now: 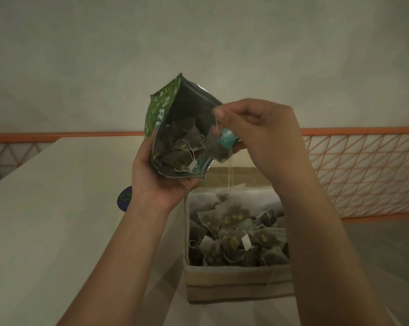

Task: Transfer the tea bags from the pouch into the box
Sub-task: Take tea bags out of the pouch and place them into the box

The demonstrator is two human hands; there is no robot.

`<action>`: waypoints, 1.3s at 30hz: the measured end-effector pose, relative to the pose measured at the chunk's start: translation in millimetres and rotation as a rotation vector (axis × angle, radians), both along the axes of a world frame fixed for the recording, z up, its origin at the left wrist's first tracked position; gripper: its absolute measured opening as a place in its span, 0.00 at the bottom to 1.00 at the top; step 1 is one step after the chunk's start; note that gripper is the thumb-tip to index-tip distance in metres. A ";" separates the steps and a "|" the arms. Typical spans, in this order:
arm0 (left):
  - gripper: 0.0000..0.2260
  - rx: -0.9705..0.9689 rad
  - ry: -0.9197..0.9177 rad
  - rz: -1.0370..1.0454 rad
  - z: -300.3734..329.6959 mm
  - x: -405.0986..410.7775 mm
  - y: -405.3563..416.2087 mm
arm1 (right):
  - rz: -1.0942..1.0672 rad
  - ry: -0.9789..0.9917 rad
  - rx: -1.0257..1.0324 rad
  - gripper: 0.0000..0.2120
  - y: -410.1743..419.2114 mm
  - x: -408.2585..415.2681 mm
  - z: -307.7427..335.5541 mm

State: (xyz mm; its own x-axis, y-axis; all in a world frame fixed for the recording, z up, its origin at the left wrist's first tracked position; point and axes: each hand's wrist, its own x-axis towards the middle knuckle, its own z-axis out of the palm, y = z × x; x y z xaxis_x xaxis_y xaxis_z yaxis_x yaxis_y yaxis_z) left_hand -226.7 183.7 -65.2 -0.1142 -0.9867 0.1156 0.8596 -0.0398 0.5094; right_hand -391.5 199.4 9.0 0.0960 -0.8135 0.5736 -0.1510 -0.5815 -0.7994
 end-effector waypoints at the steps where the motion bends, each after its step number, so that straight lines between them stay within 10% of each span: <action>1: 0.24 0.001 -0.001 -0.003 0.2 -0.3 0.0 | -0.005 -0.006 0.002 0.04 0.8 -2.4 1.2; 20: 0.19 -0.061 -0.005 -0.013 -3.1 -4.3 -1.3 | 0.013 0.762 0.297 0.04 -14.2 -40.2 -6.5; 27: 0.21 -0.011 -0.059 0.051 2.4 -7.9 2.3 | -0.022 0.328 -0.058 0.01 -7.7 -16.4 -3.0; 39: 0.20 0.082 -0.073 0.091 1.4 -9.5 7.0 | -0.416 1.026 -0.424 0.14 -8.7 44.6 -55.5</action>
State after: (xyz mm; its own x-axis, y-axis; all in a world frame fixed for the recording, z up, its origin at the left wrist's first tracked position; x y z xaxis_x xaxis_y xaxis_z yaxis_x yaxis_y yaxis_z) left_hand -236.2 190.8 -63.8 -0.0292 -0.9992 0.0287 0.8224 -0.0077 0.5688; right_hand -346.9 190.7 -46.6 0.4416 -0.6541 0.6141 -0.8490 -0.5260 0.0503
